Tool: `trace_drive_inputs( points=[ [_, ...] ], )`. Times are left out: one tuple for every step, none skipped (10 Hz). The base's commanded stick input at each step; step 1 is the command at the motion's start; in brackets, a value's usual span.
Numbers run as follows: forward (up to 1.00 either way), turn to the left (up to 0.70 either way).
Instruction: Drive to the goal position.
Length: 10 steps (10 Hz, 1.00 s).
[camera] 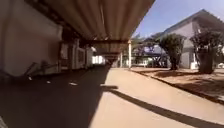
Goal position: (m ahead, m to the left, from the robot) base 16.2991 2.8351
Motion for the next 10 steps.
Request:
trace_drive_inputs(
  points=[
    [0.85,0.00],
    [0.85,0.00],
    [0.85,0.00],
    [0.85,0.00],
    [0.85,0.00],
    [0.85,0.00],
    [0.85,0.00],
    [0.85,0.00],
    [0.85,0.00],
    [0.85,0.00]
  ],
)
